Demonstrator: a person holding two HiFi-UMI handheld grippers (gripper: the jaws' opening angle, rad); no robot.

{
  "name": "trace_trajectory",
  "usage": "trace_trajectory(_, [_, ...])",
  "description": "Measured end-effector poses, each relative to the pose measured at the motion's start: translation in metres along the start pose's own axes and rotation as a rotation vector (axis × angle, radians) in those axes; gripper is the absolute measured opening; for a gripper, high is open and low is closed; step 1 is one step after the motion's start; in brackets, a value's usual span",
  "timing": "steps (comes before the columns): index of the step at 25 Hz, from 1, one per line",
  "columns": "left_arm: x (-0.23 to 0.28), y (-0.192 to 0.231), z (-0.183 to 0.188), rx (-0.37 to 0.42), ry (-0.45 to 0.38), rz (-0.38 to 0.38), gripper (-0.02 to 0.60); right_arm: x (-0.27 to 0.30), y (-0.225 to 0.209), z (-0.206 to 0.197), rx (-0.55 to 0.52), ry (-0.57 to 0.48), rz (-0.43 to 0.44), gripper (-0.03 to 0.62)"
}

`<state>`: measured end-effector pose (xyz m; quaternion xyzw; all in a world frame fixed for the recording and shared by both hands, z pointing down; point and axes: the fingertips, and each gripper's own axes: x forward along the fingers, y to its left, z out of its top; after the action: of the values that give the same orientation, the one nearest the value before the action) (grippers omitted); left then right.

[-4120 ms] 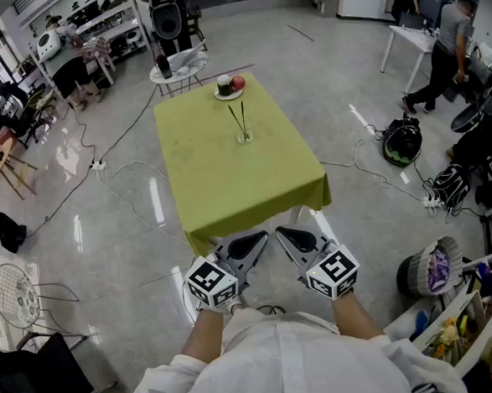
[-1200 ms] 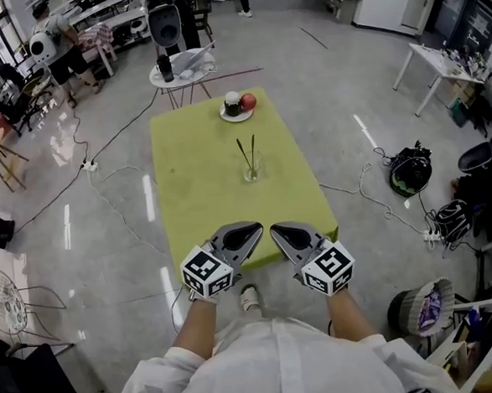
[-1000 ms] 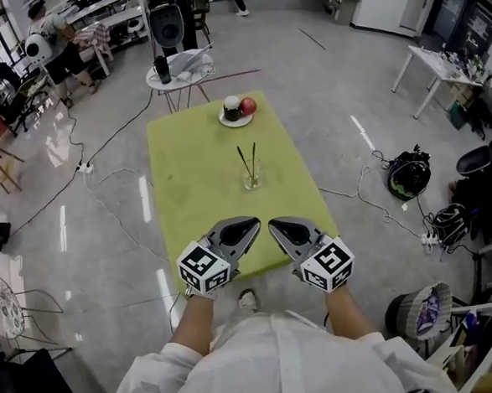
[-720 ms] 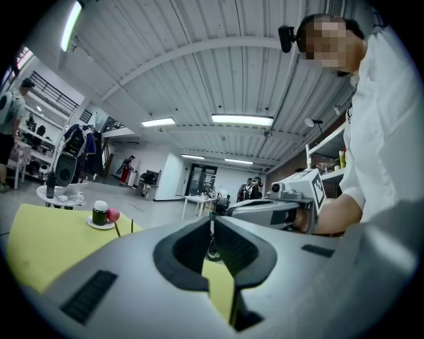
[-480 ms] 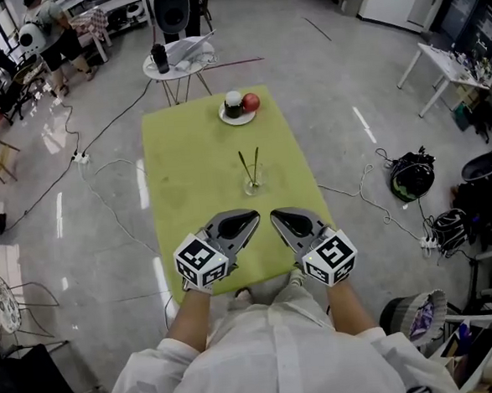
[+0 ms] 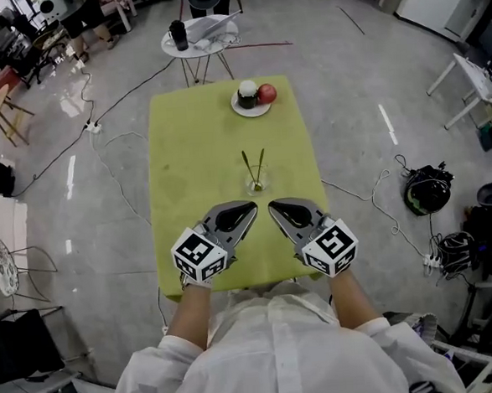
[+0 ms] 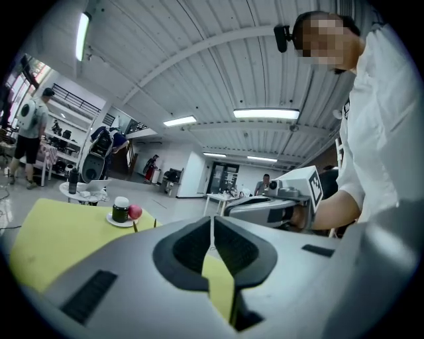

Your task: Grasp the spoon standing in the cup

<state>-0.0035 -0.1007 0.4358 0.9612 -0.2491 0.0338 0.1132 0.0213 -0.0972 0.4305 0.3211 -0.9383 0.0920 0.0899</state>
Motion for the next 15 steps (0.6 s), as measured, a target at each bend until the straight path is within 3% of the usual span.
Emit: trace_trajectory(15, [0.016,0.032,-0.025,-0.059,0.023,0.124,0.025,0.026,-0.032,-0.022,-0.011,0.068,0.084,0.006])
